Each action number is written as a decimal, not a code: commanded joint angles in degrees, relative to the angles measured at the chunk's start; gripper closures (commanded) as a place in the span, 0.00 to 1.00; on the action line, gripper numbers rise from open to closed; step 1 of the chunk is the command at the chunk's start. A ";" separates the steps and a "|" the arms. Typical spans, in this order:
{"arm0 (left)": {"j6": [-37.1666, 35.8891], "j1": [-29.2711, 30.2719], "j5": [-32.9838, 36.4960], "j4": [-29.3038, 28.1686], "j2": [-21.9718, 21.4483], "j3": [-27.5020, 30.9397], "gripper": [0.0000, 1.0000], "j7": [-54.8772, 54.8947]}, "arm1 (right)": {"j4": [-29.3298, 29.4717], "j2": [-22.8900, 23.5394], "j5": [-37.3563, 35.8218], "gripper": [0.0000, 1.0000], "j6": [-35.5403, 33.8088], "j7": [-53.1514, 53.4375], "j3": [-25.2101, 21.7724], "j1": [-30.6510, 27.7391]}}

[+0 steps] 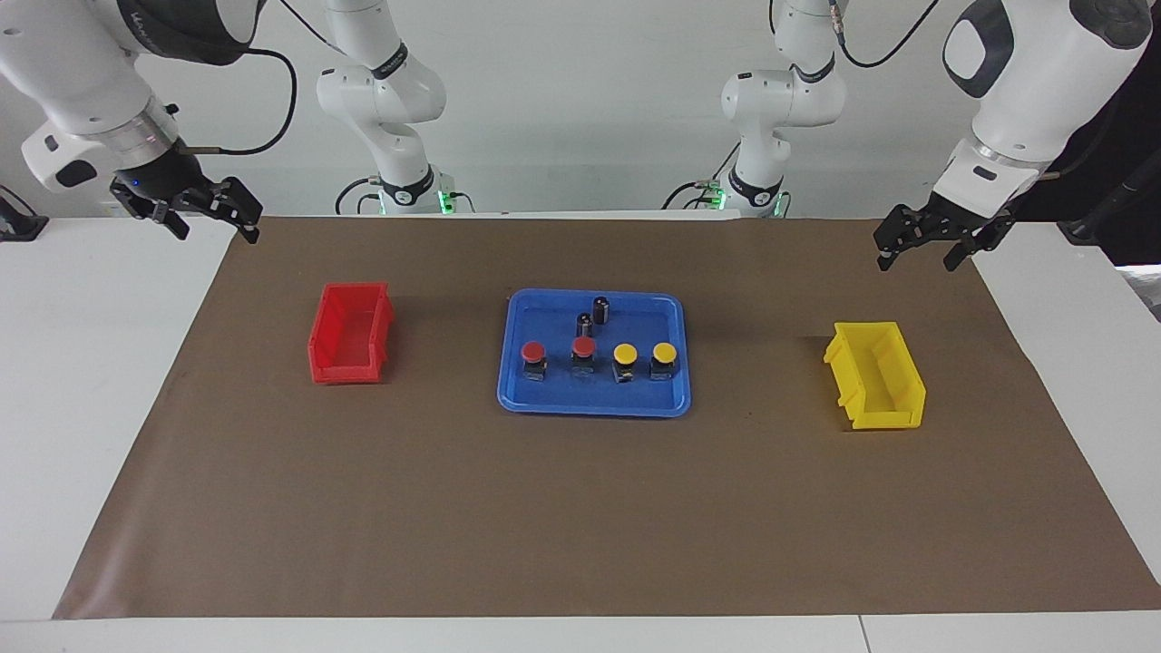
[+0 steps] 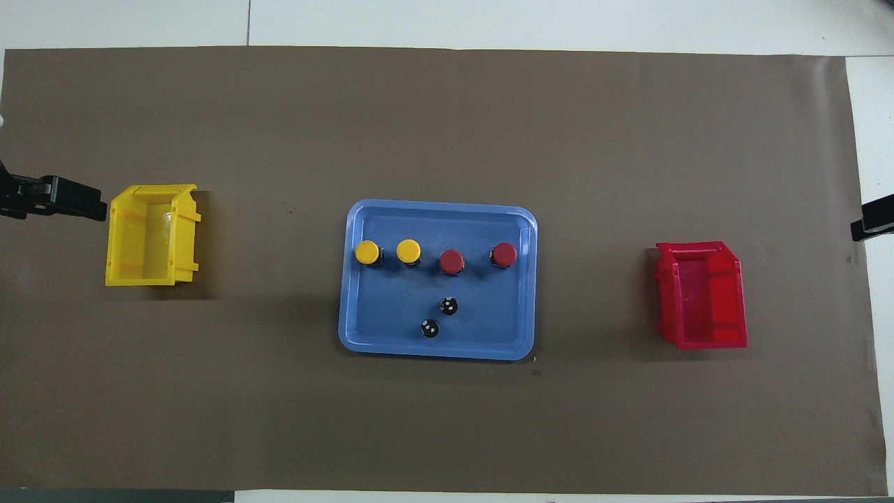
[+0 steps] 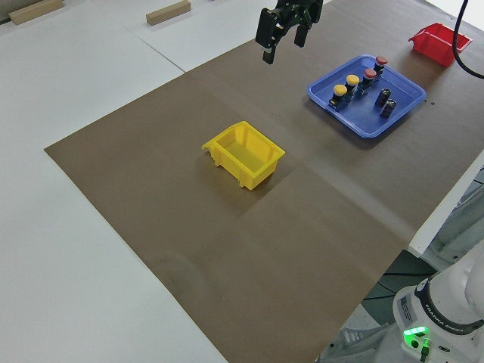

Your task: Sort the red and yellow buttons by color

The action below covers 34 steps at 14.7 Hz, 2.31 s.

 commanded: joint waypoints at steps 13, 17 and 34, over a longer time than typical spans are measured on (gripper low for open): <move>-0.79 0.61 1.05 -0.80 -1.15 -0.53 0.00 0.32 | 0.51 -0.08 1.95 0.00 1.35 -0.50 0.57 0.05; -0.79 0.61 0.96 -0.80 -1.15 -0.53 0.00 0.32 | 8.86 4.84 1.60 0.00 -2.44 6.95 1.89 5.85; -0.88 0.61 1.05 -0.80 -1.15 -0.53 0.00 0.32 | -16.08 15.57 3.27 0.04 40.71 33.87 4.44 31.25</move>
